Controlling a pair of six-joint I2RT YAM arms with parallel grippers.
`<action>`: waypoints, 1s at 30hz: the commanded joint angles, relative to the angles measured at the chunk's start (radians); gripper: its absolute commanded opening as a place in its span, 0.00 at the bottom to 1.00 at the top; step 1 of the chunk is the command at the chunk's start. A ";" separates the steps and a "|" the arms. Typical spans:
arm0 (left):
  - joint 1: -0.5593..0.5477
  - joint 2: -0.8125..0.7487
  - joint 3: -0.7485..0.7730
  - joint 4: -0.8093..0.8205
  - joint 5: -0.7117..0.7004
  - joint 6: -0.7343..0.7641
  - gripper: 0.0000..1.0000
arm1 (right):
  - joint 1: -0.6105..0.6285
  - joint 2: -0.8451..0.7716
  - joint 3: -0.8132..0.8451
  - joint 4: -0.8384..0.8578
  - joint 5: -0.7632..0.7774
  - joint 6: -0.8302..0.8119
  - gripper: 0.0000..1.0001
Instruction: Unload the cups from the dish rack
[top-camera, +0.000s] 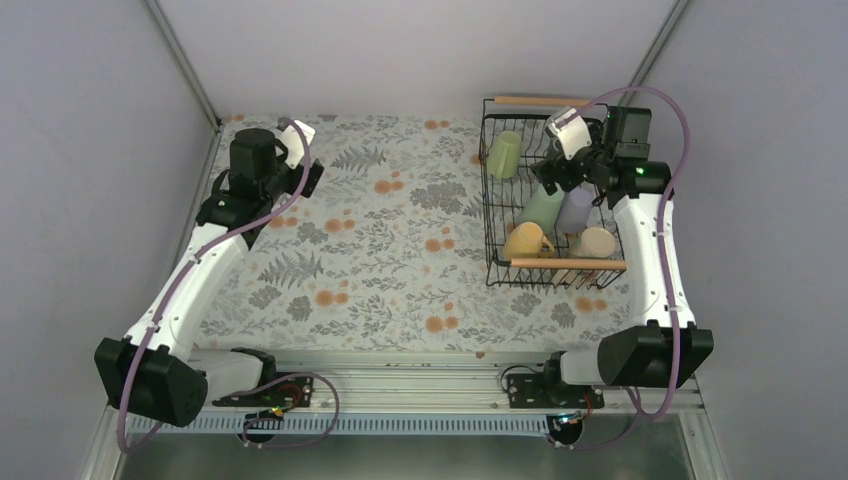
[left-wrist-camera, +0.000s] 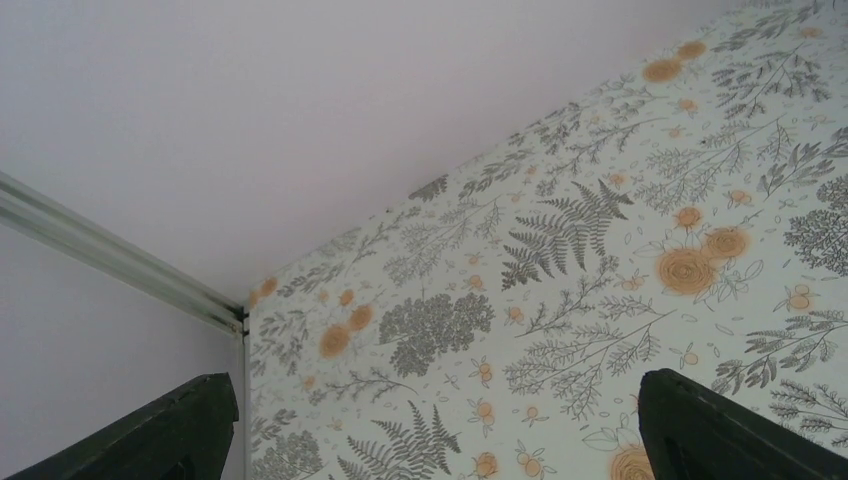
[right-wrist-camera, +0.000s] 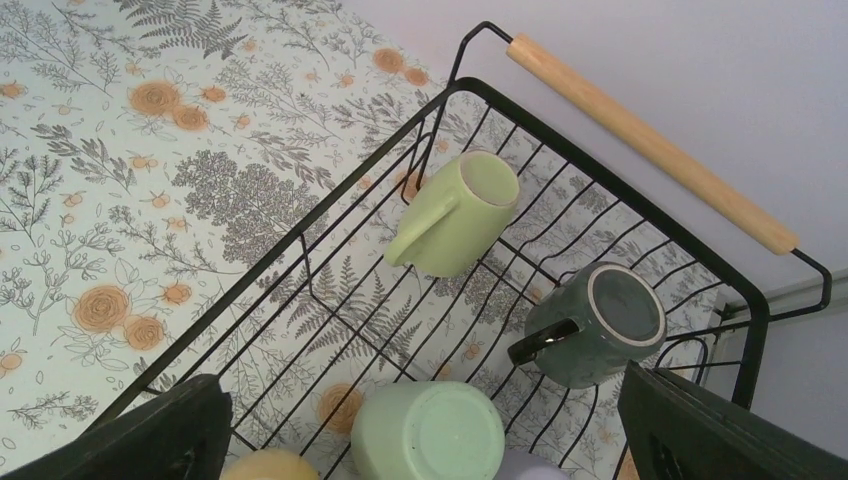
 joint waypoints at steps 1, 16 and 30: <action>0.000 -0.035 0.001 0.025 0.016 0.004 1.00 | -0.008 0.001 0.019 -0.019 -0.012 -0.018 1.00; 0.001 -0.021 0.017 -0.057 0.076 0.093 1.00 | -0.017 0.137 0.083 -0.240 0.151 -0.294 0.93; 0.001 -0.023 -0.005 -0.059 0.141 0.127 1.00 | -0.039 0.316 0.058 -0.437 0.266 -0.518 0.67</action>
